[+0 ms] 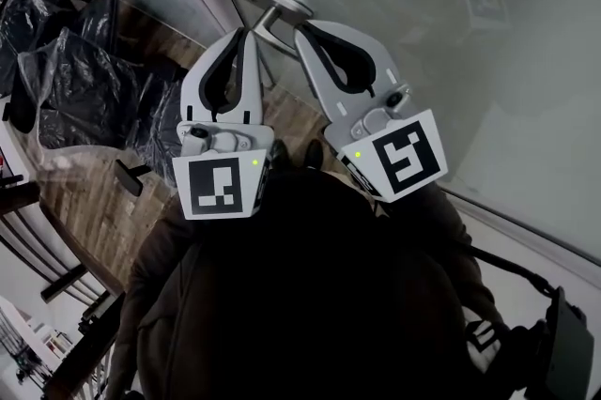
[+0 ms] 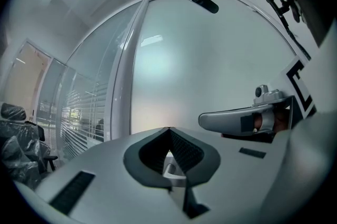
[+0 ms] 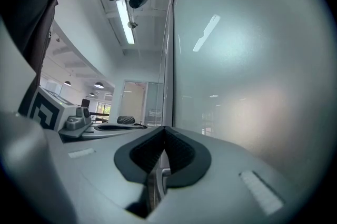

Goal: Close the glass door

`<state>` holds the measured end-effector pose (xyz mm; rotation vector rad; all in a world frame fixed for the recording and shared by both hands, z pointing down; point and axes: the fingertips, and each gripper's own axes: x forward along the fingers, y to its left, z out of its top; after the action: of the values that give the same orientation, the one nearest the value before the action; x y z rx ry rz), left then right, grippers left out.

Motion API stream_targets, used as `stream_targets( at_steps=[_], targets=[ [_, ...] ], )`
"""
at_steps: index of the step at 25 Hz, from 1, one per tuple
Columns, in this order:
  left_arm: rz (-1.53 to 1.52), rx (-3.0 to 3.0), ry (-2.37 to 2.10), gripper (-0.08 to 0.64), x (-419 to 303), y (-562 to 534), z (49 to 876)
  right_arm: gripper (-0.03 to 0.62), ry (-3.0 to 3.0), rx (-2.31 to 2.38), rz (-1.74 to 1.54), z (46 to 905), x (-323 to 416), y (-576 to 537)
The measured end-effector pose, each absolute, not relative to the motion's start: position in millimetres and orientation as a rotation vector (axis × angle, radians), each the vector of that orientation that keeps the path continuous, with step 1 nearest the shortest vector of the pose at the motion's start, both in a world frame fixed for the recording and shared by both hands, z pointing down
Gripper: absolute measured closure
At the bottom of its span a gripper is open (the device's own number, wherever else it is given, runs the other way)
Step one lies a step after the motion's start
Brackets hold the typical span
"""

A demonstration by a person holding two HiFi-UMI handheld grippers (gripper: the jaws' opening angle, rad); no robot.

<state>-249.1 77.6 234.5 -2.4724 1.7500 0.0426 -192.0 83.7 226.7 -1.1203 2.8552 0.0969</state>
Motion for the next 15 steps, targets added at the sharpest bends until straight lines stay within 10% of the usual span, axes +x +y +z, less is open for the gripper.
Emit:
stream_targets(
  at_steps=[15],
  targets=[
    [0.022, -2.484, 1.772, 0.563, -242.6, 69.6, 242.0, 0.591, 2.850, -1.138, 0.099, 228.7, -185.6, 78.4]
  ],
)
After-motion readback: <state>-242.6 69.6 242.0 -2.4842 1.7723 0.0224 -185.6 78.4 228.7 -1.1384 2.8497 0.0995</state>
